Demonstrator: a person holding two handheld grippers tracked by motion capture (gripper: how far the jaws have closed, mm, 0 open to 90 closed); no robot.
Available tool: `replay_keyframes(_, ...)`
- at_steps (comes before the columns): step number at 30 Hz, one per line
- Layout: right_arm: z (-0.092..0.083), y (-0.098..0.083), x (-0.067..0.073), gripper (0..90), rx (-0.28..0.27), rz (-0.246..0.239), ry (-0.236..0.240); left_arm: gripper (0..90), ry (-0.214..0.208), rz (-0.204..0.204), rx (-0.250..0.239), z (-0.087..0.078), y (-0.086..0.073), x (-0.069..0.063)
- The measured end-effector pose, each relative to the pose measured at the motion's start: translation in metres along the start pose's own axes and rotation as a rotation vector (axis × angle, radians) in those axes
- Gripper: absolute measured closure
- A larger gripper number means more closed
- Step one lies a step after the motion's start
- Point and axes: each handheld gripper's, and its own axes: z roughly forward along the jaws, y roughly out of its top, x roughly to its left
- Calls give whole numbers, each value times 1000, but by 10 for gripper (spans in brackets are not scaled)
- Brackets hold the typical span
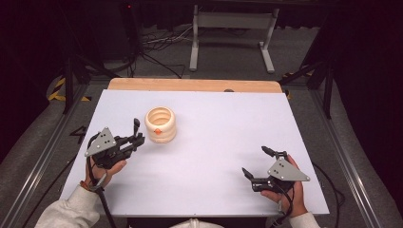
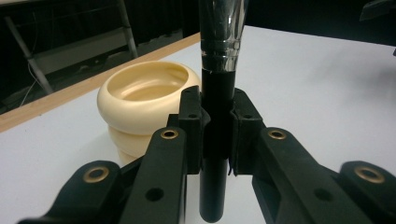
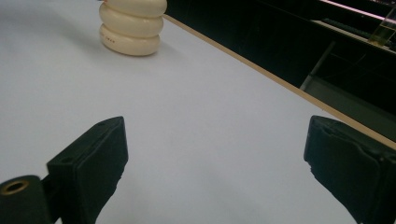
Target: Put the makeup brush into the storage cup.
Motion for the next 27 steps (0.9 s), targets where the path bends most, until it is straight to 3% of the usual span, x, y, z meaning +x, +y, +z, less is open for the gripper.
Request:
replay_keyframes(9, -5, -6, -3, 75, 16, 18, -16, 787, 19, -5, -40, 1, 12, 7)
replay_keyframes(27, -5, -7, -4, 76, 8, 25, -16, 787, 17, -13, -102, 16, 33, 15)
